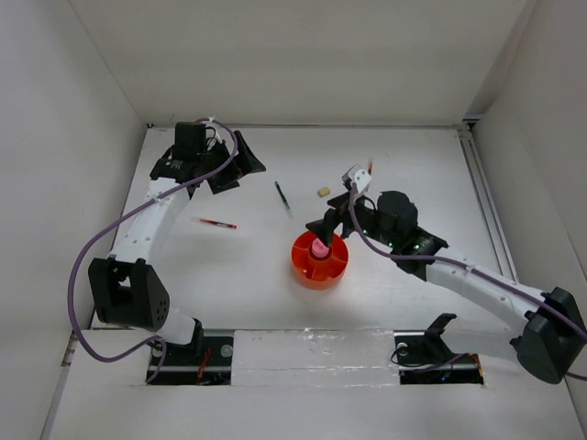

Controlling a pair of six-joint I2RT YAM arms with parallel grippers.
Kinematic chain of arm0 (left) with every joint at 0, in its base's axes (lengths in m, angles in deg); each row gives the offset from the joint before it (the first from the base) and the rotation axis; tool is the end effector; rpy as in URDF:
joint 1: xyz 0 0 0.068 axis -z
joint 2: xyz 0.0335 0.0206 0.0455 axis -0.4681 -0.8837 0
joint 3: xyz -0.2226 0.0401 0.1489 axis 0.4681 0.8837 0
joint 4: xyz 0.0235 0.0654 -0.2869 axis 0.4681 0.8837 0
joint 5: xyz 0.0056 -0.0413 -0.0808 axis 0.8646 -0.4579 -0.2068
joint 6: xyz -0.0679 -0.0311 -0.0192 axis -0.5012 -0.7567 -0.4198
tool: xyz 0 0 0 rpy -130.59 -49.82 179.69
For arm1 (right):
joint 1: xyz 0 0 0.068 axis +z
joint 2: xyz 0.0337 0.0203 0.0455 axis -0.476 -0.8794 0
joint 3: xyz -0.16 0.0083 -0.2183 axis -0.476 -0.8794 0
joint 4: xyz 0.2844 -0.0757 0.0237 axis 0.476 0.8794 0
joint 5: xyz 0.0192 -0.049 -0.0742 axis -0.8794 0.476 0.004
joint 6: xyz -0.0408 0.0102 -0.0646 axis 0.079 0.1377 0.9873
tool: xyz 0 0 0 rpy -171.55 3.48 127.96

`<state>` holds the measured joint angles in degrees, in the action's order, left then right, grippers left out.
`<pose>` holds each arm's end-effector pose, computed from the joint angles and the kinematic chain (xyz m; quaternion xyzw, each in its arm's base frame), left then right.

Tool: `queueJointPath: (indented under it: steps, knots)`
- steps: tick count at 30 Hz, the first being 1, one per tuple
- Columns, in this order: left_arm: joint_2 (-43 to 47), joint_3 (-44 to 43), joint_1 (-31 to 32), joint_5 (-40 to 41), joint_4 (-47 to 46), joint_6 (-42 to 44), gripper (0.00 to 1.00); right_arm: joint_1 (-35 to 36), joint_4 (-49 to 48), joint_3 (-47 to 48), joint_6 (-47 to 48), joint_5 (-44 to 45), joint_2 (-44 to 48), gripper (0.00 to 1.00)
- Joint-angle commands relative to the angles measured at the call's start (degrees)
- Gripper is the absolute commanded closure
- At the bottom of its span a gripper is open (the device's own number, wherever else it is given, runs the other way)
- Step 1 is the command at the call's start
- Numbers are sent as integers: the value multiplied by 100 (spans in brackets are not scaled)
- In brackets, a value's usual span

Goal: Sort the stationery into containers
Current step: Place the stationery in the storage box, then pick up the stationery from the center of the board.

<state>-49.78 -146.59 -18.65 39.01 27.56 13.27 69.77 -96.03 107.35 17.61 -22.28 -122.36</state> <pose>0.3830 -0.0911 0.3265 -0.0563 0.8605 -0.3430 0.3726 0.2393 0.2302 0.2793 -0.2987 0.6991 0.3397 0.5538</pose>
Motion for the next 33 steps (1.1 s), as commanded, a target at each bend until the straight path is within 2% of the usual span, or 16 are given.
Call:
queueJointPath:
  steps: [1, 4, 6, 7, 10, 11, 12, 14, 16, 20, 25, 30, 33]
  knots:
    - [22, -13, -3, -131, -166, 84, 0, -3, 265, 522, -92, 959, 313, 0]
    - [-109, -206, 76, 61, -26, 84, 0, -240, 1124, 961, -206, 1577, 375, 0]
    - [-162, -373, 234, 255, 141, 145, 0, -644, 1705, 1416, -328, 1990, 148, 0]
    - [-214, -556, 287, 351, 212, 145, 0, -793, 2404, 1611, -504, 2148, 51, 0]
    - [-276, -742, 287, 413, 369, 145, 0, -1382, 3541, 2376, -804, 2807, -492, 0]
    - [-277, -882, 287, 475, 423, 145, 0, -1522, 4354, 2551, -1057, 3026, -652, 0]
    - [-277, -884, 287, 475, 423, 145, 0, -1820, 4684, 2701, -1146, 3281, -819, 0]
    - [-277, -971, 287, 528, 476, 145, 0, -2138, 5482, 2983, -1304, 3336, -1311, 0]
    - [-277, -1024, 287, 581, 528, 145, 0, -2445, 5750, 2984, -1305, 3205, -1584, 0]
    - [-224, -910, 287, 634, 529, 198, 0, -2499, 5927, 2599, -1551, 3134, -1884, 2]
    - [-110, -735, 287, 634, 476, 251, 0, -2736, 5593, 2044, -1727, 2976, -1752, 4]
    - [-110, -620, 287, 519, 353, 251, 0, -3043, 5418, 1816, -1780, 3081, -1953, 4]
    - [-110, -567, 287, 519, 353, 251, 0, -3263, 5172, 1666, -1728, 2810, -2103, 6]
